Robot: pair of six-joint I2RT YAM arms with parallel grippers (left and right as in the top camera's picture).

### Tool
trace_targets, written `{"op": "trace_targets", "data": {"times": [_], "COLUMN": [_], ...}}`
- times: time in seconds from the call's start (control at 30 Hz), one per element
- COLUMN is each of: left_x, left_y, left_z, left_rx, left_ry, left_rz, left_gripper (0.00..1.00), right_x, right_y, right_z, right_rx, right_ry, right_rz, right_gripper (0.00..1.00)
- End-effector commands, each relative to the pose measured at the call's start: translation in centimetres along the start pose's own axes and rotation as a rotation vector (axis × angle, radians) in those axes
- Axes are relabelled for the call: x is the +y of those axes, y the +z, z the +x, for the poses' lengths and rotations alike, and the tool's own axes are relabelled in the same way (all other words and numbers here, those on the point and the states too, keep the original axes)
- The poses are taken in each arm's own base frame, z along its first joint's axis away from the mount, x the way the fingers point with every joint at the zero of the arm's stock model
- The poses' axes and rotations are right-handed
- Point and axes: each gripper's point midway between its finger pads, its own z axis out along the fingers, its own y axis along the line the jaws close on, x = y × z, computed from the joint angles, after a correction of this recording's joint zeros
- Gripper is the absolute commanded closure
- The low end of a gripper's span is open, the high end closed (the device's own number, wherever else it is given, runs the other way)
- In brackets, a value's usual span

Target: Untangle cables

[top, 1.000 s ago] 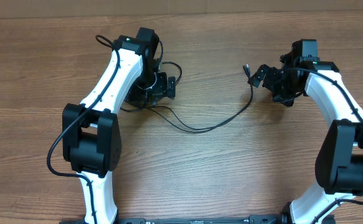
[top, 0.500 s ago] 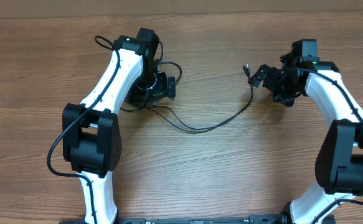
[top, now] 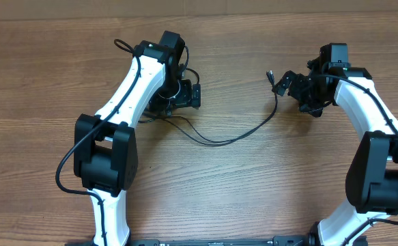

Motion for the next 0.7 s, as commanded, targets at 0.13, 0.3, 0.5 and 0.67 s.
{"op": "trace_targets", "data": {"times": [0.13,0.3,0.5,0.67], "left_x": [-0.7,1.1,6.1,7.0], "left_y": [-0.6,-1.2,-2.3,-2.4], "left_z": [-1.8,-5.2,-4.9,-5.1], "left_rx": [-0.091,-0.255,-0.290,-0.288], "left_ry": [0.018,-0.073,-0.194,-0.221], "left_rz": [0.013,-0.101,-0.331,-0.324], "left_gripper": [0.80,0.93,0.57,0.69], "right_x": [0.2,0.2,0.2,0.2], "right_y": [-0.4,-0.4,-0.4,-0.4], "right_z": [-0.5,-0.5,-0.5,-0.5], "right_rx": [-0.022,-0.022,-0.022,-0.022], "right_ry": [-0.014,-0.014,-0.014,-0.014], "right_rz": [0.002,0.002,0.002,0.002], "right_gripper": [0.00,0.00,0.00,0.00]}}
